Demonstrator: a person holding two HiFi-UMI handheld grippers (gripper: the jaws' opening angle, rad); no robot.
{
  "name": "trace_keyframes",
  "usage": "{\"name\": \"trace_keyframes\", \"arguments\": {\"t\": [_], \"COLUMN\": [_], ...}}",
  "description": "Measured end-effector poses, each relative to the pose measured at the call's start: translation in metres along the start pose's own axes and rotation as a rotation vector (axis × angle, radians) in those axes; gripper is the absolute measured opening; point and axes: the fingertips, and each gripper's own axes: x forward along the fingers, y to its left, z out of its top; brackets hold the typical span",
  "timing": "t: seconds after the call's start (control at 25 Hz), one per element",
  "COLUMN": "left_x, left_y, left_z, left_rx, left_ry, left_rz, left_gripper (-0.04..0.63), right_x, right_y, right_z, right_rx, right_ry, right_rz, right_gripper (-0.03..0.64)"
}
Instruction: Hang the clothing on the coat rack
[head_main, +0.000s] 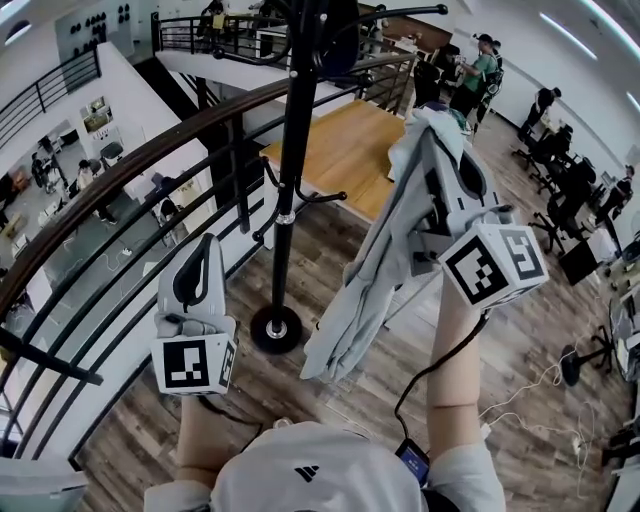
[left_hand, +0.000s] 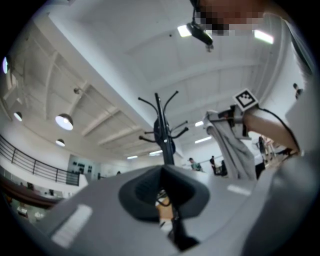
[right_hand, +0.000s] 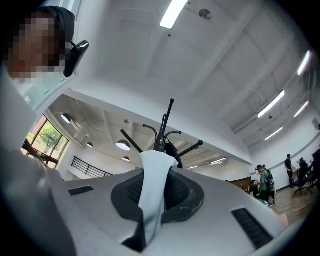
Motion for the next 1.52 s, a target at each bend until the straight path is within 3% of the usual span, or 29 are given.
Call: {"name": "trace_keyframes", "arguments": {"t": [0.24,0.72,1.52], "left_x": [0.005,0.006,-0.007], "left_y": [0.007,0.032,0.047], "left_z": [0.000,-0.010,-0.011], "left_rx": [-0.005,-0.019,-0.040], "left_ry": [-0.001,0.010,0.012], "left_rz": [-0.005,0.024,0.061], "left_gripper": [0.008,0.008,0.008], "right_x": [0.033,0.092,0.111], "right_y": [-0.018,-0.042,-0.009], "right_z": [0.024,0.050,0.007], "right_rx": [-0.035,0.010,-0.003], "right_ry": [-0.012,-0.003,0.183], "right_rz": [-0.016,-0.056,0.012], "right_gripper": [0.012,0.012,0.012]}}
